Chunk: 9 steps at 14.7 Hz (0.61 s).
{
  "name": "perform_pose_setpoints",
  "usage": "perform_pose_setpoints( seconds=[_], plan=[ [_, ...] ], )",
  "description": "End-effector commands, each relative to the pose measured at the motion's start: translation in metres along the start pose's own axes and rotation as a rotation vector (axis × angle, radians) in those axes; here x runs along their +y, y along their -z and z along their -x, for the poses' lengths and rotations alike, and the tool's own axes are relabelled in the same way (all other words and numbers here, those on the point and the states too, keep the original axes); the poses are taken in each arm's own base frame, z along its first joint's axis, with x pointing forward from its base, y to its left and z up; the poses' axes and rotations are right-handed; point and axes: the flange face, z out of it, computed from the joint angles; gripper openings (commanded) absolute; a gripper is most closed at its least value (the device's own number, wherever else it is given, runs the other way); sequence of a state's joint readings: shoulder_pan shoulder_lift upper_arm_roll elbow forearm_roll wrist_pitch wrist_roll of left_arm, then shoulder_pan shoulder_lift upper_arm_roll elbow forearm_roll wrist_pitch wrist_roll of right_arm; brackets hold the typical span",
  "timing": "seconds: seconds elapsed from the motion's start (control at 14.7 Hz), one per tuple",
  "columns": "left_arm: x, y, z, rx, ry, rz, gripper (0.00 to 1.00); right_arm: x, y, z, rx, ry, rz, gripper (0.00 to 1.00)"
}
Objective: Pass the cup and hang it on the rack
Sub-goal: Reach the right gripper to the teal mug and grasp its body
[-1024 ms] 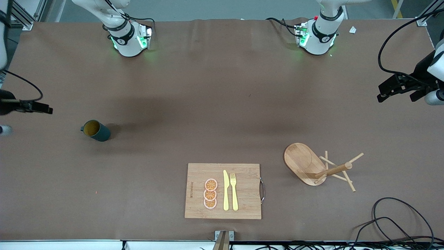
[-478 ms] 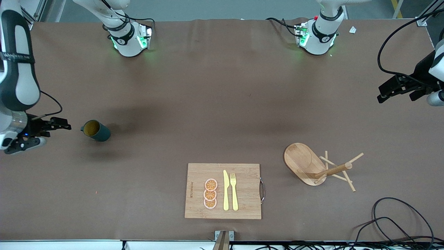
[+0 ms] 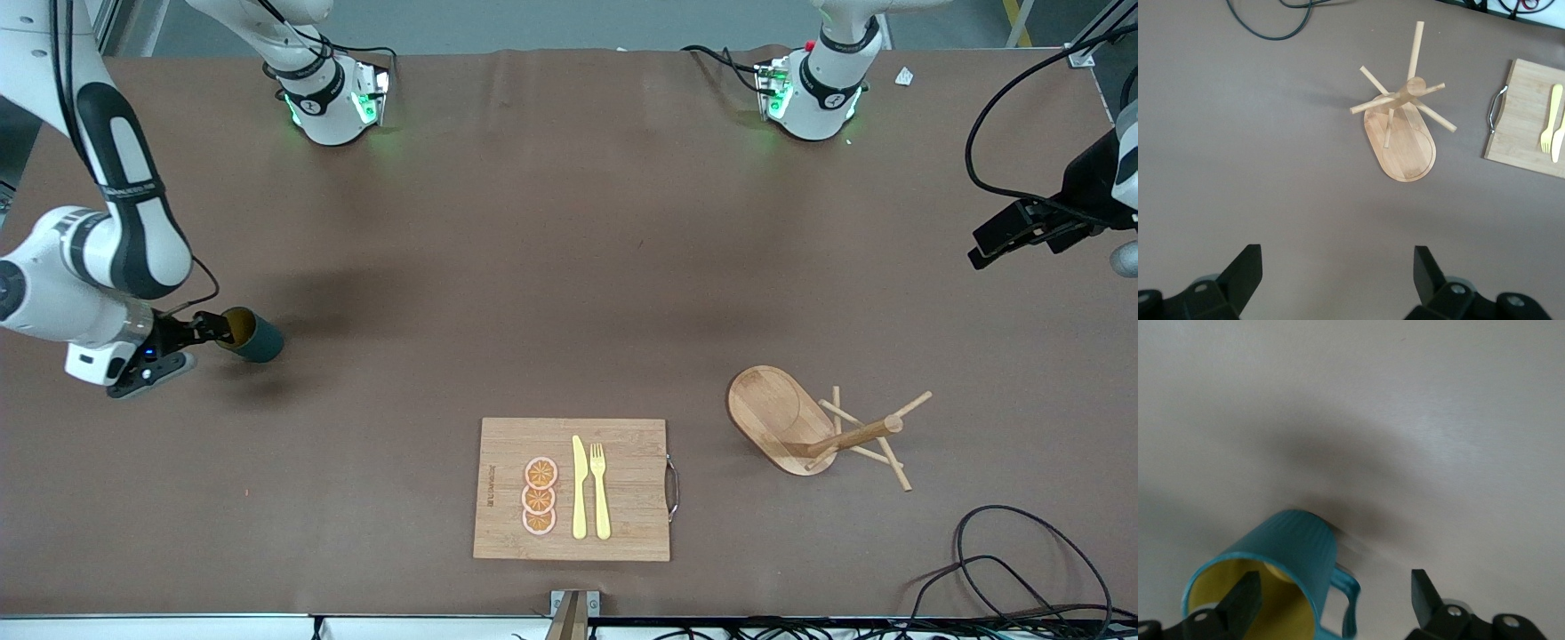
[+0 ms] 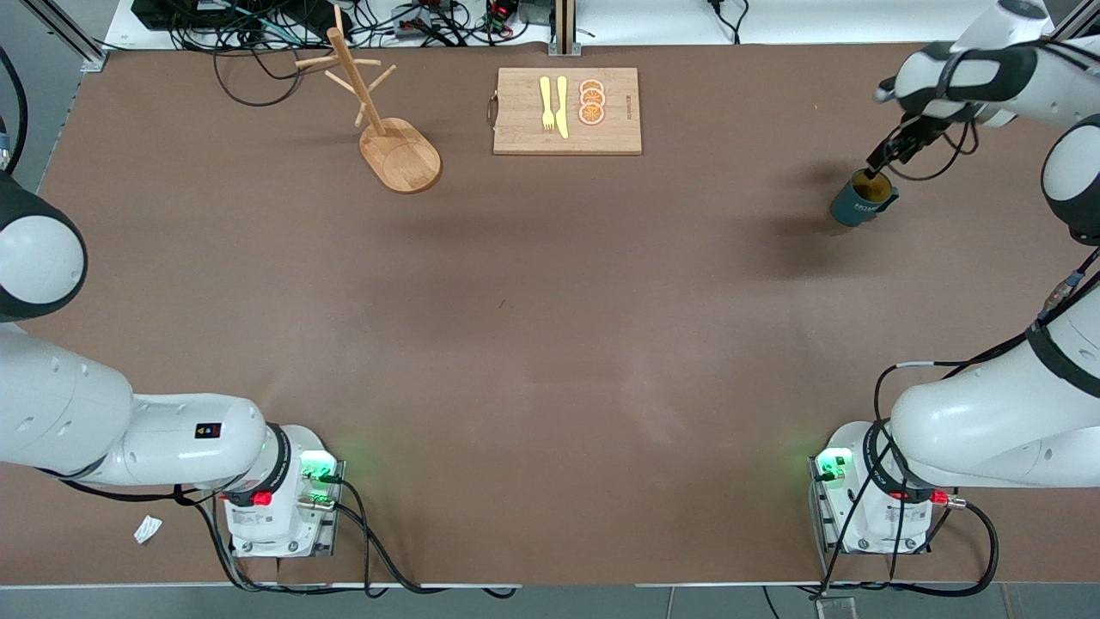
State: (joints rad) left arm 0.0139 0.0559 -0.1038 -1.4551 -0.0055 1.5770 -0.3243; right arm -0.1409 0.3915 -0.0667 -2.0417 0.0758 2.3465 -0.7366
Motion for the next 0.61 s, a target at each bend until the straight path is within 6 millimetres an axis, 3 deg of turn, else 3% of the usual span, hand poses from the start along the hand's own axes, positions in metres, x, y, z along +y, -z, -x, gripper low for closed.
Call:
perform_pose_setpoints(
  seconds=[0.0,0.27,0.55],
  plan=[
    [0.001,-0.003,-0.004,-0.004,0.072,0.007,1.00,-0.014,-0.015,0.003,0.010,0.065,-0.001,0.79],
    [0.004,-0.005,-0.003,-0.020,0.189,0.027,1.00,-0.011,-0.009,-0.001,0.021,0.296,0.013,0.04],
    [0.005,-0.008,-0.003,-0.031,0.263,0.028,1.00,-0.006,0.001,-0.004,0.029,0.288,0.016,0.00]
  ],
)
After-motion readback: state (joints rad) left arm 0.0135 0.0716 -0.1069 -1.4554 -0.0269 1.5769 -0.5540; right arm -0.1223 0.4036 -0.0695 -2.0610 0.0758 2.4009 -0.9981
